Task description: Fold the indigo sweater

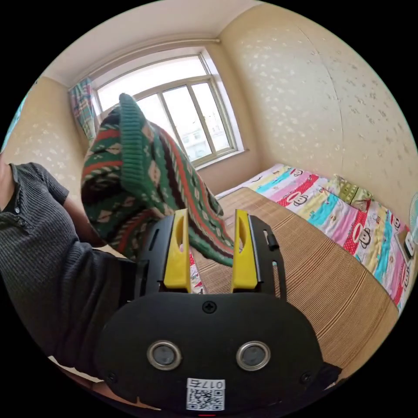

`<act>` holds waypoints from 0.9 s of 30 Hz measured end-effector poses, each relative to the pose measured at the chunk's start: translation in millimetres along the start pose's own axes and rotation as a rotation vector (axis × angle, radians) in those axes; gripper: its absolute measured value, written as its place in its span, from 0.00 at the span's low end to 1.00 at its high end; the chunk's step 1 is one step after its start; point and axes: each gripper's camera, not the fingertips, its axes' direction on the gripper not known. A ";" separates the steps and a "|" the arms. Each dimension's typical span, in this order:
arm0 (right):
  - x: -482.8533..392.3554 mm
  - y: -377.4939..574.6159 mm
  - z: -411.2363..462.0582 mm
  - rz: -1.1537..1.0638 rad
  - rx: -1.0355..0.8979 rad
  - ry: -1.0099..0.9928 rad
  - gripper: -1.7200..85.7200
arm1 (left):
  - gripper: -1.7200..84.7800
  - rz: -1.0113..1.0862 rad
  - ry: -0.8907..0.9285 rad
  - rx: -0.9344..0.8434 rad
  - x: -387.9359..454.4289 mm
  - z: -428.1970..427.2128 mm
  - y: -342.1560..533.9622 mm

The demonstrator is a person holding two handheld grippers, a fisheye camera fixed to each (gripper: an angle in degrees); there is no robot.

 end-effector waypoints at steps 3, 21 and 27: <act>-4.0 2.8 38.9 -0.024 -0.143 -0.217 0.26 | 0.07 0.003 0.029 0.003 3.3 23.0 7.8; -116.6 -78.8 -136.4 0.126 0.229 0.855 0.06 | 0.07 -0.156 -0.490 -0.333 68.7 5.2 40.9; -225.0 -99.8 -206.0 -0.036 0.476 1.083 0.06 | 0.07 -0.378 -0.984 -0.485 82.6 -34.8 65.9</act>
